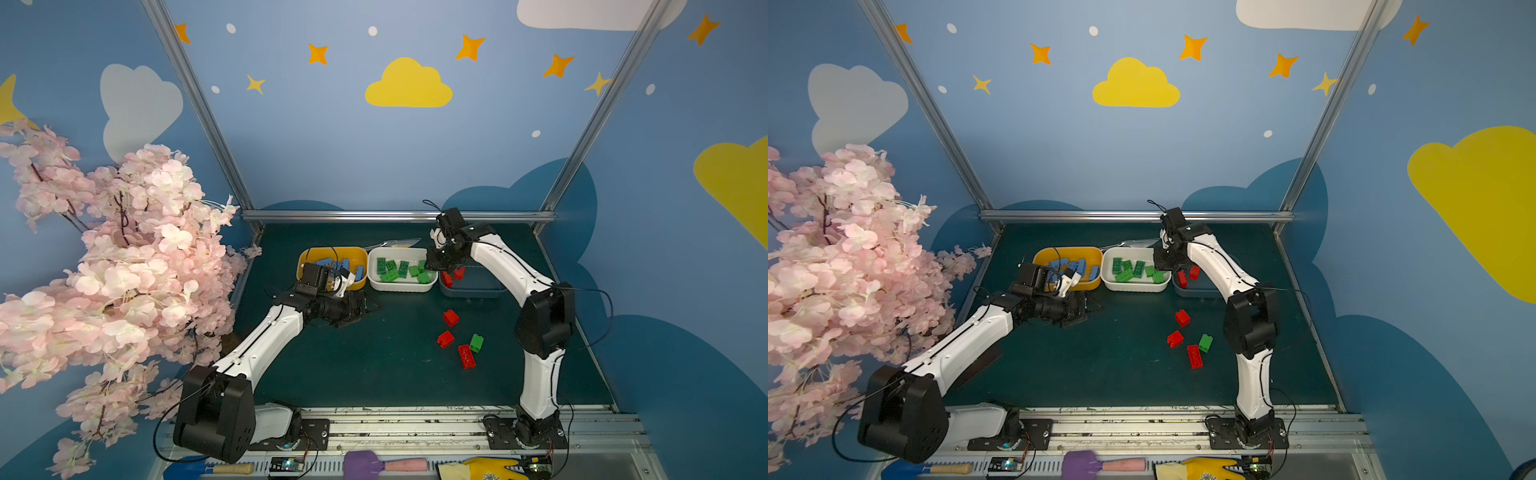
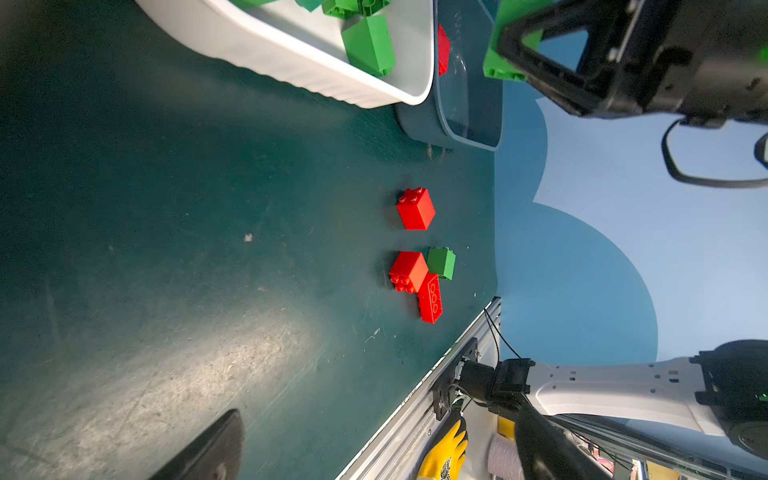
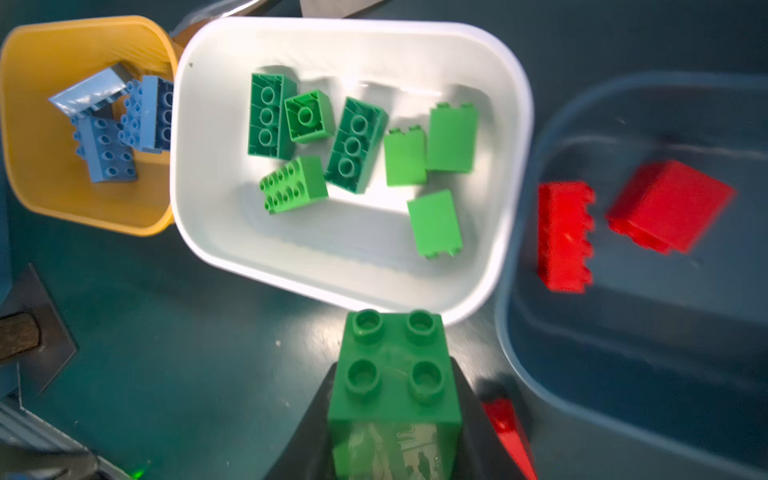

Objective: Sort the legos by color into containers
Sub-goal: 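Carry the green 2x2 brick into the white bin and release it, then move the right gripper down onto a small red brick and grasp it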

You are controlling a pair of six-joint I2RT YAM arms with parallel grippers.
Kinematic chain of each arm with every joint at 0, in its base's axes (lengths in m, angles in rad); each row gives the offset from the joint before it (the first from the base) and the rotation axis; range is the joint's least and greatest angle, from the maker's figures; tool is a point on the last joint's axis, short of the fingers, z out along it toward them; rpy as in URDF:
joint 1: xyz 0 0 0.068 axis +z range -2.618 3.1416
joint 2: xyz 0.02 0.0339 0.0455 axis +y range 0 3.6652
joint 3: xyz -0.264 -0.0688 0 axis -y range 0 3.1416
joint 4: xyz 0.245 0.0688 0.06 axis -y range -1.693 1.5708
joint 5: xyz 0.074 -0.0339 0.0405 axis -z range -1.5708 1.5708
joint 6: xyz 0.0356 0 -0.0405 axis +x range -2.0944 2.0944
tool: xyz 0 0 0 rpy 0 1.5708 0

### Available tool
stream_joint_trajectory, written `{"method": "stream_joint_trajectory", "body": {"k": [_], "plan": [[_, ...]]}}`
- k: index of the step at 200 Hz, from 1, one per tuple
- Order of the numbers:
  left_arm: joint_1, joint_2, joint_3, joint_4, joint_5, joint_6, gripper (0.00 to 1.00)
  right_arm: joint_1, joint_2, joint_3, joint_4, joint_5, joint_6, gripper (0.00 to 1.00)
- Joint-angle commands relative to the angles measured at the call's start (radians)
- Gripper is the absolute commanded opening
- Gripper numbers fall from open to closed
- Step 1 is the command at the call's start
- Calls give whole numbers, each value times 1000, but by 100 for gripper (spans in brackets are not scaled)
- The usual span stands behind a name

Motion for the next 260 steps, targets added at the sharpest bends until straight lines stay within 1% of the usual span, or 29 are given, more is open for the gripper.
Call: {"method": "stream_joint_trajectory", "body": {"k": [1,25,39,57,74,82,101,118,132,142,159,191,226,260], "plan": [[7,-15,7,-18,-3,6,100,15,108,133,-69,37,22,14],[12,-31,-15,-17,-4,3,100,23,221,257,-73,57,28,14],[18,-39,-26,-19,-4,3,100,29,278,320,-72,90,22,15],[22,-45,-33,-21,-4,4,100,32,338,389,-68,113,11,19],[23,-48,-39,-21,-5,5,100,31,364,405,-25,119,-11,24],[25,-48,-40,-21,-6,4,100,31,371,403,-2,116,-33,27],[23,-47,-41,-19,-7,2,100,31,369,403,25,122,-68,43],[23,-45,-40,-19,-7,2,100,31,349,403,8,152,-80,51],[23,-44,-40,-18,-7,2,100,30,312,395,-23,165,-49,57],[23,-41,-40,-15,-4,3,100,28,275,371,-35,159,-41,57],[25,-33,-38,-9,1,1,100,31,179,274,-22,144,-53,56],[23,-25,-32,-1,7,2,100,52,-62,-18,17,125,-57,57],[21,-18,-36,7,13,4,100,96,-339,-375,16,154,12,58],[13,-5,-37,11,20,7,100,162,-544,-661,43,185,83,60]]}}
